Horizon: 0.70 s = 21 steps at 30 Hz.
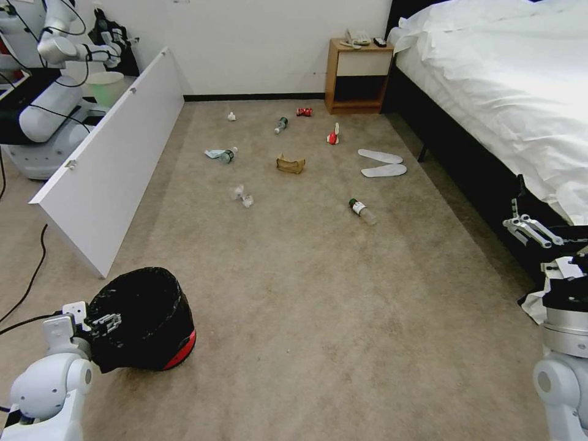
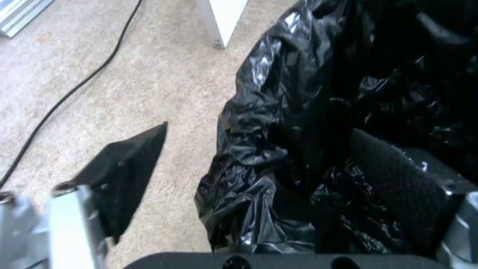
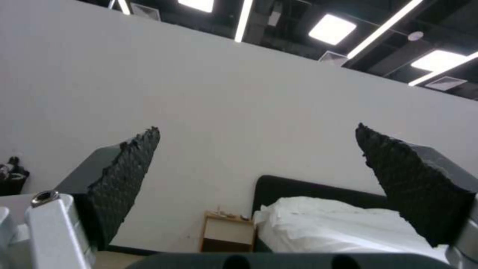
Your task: Pick up the trash bin, then pick up the garbage from the floor and place it into the trash bin.
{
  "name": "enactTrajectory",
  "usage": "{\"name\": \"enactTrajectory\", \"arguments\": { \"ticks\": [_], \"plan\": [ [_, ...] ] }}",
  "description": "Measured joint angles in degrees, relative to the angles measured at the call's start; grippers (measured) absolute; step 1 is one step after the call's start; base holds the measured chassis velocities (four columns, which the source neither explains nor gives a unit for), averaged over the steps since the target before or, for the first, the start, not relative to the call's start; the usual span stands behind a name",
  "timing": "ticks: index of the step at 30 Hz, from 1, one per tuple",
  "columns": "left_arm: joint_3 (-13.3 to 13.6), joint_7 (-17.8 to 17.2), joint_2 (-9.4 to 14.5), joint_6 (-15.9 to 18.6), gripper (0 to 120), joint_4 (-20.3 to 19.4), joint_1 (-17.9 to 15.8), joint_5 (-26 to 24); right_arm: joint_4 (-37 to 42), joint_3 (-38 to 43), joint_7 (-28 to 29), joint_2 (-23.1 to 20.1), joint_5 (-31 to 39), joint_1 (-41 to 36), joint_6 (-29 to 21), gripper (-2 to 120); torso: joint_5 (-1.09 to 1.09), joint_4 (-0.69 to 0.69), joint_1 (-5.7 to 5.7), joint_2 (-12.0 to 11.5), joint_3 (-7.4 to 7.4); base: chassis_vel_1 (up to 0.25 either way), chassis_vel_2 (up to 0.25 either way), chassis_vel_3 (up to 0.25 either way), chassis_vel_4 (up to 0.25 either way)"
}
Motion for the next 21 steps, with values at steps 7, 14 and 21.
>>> {"name": "enactTrajectory", "arguments": {
  "ticks": [7,14,21],
  "plan": [
    [0.09,0.44,-0.02,-0.58,60,1.72,-0.37,0.20,-0.09,-0.25,0.00,0.04,-0.18,0.23,-0.14,100,0.01,0.00,0.00,0.00,0.00,0.000,0.000,0.000,0.000],
    [0.21,0.78,-0.21,-1.14,39,3.18,-0.90,0.75,-0.11,-0.30,0.00,-0.03,-0.18,0.30,-0.25,100,0.01,0.00,0.00,0.00,0.00,0.000,0.000,0.000,0.000],
    [0.26,1.64,-0.43,-2.09,15,3.98,-1.27,1.58,-0.16,-0.36,-0.02,-0.04,-0.18,0.40,-0.32,100,0.06,0.02,0.00,0.01,-0.01,0.000,0.000,0.000,0.000]
  ]
}}
